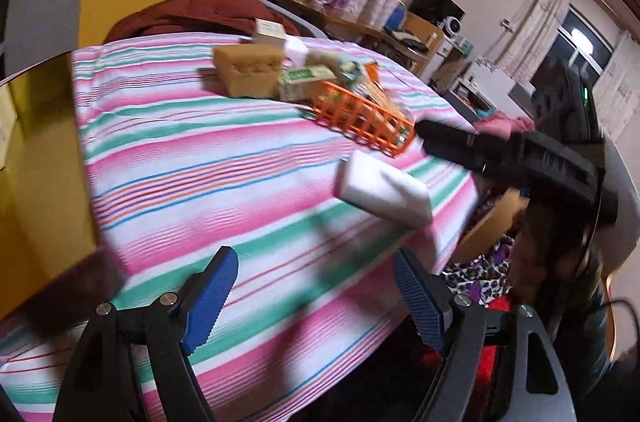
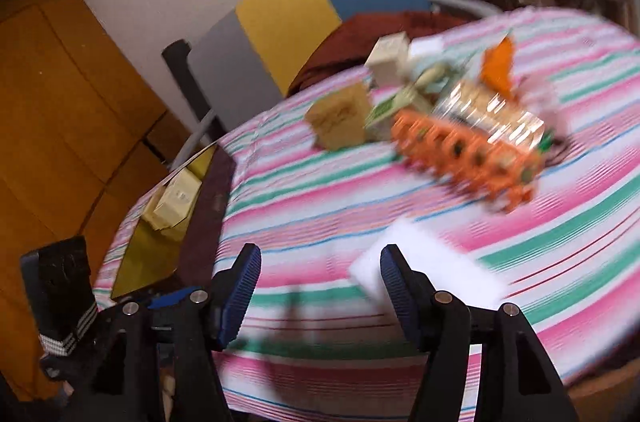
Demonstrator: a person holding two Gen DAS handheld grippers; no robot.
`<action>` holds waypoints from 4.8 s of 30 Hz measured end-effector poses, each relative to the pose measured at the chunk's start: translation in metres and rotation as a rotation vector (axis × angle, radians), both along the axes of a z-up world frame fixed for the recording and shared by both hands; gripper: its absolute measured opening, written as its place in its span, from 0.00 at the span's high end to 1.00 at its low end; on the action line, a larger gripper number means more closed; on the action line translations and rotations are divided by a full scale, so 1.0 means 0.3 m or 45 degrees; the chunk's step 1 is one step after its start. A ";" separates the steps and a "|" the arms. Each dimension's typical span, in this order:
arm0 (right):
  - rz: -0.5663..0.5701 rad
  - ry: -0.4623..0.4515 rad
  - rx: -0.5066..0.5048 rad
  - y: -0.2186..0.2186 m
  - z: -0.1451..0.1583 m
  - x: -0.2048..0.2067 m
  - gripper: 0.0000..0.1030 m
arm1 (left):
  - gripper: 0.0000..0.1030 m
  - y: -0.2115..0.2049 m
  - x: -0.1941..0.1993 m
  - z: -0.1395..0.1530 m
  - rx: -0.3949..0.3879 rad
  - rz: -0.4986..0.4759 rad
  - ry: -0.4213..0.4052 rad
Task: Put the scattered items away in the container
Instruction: 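Move the left tool to the white melamine sponge while the right tool approaches the orange rack, then grasp the white melamine sponge with the left tool while the right tool grasps the orange rack, then carry the white sponge into the tin and release it while the right tool places the orange rack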
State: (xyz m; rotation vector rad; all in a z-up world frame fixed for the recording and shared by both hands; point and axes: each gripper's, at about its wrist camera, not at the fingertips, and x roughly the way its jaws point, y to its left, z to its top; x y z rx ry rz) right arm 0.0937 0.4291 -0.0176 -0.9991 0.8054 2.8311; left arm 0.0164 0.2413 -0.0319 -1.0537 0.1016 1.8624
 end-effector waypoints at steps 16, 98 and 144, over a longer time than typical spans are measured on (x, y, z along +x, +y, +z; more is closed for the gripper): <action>-0.038 -0.342 0.303 0.277 0.022 -0.107 0.28 | 0.21 0.289 0.103 -0.058 -0.105 -0.217 -0.045; 0.271 -0.444 0.552 0.117 -0.082 -0.132 0.51 | 0.39 0.085 -0.066 -0.079 -0.118 0.074 -0.029; 0.373 -0.140 0.236 -0.345 0.076 -0.397 0.51 | 0.39 -0.440 -0.417 0.116 0.016 0.552 -0.014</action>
